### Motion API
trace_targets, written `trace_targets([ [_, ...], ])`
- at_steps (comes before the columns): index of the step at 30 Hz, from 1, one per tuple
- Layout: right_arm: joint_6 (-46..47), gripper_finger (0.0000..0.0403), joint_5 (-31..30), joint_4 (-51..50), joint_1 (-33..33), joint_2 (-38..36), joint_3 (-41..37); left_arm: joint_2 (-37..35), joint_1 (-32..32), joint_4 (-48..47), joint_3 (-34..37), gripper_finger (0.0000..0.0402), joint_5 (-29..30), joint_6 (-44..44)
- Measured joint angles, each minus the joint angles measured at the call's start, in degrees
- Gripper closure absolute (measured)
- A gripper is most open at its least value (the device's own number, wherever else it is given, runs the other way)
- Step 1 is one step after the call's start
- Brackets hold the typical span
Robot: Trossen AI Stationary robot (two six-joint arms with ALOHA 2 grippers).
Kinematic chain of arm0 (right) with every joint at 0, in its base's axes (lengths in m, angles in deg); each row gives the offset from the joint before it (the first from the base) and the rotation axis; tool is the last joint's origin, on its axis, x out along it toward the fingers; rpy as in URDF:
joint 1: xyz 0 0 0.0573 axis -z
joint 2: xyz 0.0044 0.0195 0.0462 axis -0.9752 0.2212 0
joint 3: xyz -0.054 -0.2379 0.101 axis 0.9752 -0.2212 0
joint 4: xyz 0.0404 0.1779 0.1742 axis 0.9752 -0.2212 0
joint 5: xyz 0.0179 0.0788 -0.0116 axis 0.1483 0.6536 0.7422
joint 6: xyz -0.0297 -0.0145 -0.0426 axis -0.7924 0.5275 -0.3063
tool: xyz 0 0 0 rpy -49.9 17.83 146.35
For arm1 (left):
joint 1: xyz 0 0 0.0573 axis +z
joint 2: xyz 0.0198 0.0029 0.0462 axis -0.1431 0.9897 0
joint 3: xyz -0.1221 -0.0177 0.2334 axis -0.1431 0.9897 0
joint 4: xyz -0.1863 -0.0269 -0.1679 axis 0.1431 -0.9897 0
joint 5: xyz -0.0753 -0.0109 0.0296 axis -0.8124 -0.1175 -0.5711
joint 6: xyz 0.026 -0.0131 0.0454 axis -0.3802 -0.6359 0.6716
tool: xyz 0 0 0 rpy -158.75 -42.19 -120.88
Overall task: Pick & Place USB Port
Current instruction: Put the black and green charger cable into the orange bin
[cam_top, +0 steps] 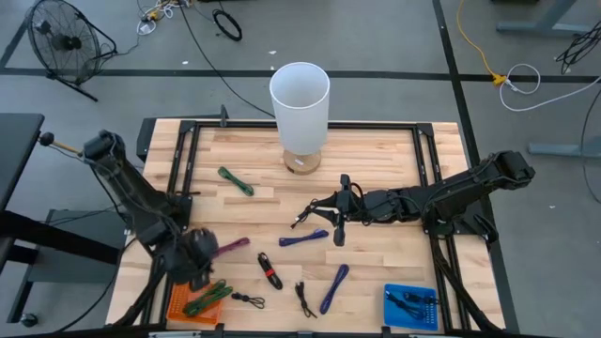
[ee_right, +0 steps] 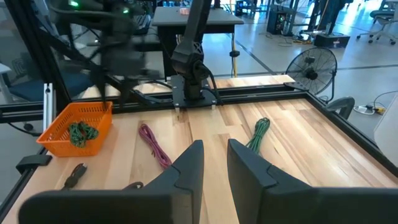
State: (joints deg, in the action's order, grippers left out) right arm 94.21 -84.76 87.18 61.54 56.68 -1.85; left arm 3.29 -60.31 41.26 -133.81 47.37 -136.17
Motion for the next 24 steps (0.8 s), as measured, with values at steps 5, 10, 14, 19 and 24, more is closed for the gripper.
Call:
trace_targets([
  [5,-0.02,0.0333,-0.02,0.00,0.00,0.00,0.00,-1.06,4.87,-7.59,0.02,0.0291,7.04,0.61],
  [10,-0.15,0.0333,-0.02,0.00,0.30,0.00,0.00,-0.58,12.05,-12.52,0.04,0.0290,11.02,8.76],
  [14,-0.09,0.0333,-0.04,0.00,0.39,0.00,0.00,-0.60,19.03,-16.15,0.02,0.0290,17.13,18.26],
  [19,-0.09,0.0333,0.06,0.00,0.39,0.00,0.00,-0.60,27.78,-16.65,0.02,0.0289,20.68,33.86],
  [24,-0.09,0.0333,0.11,0.00,0.50,0.00,0.00,-0.60,35.53,-14.15,0.02,0.0289,21.14,52.11],
])
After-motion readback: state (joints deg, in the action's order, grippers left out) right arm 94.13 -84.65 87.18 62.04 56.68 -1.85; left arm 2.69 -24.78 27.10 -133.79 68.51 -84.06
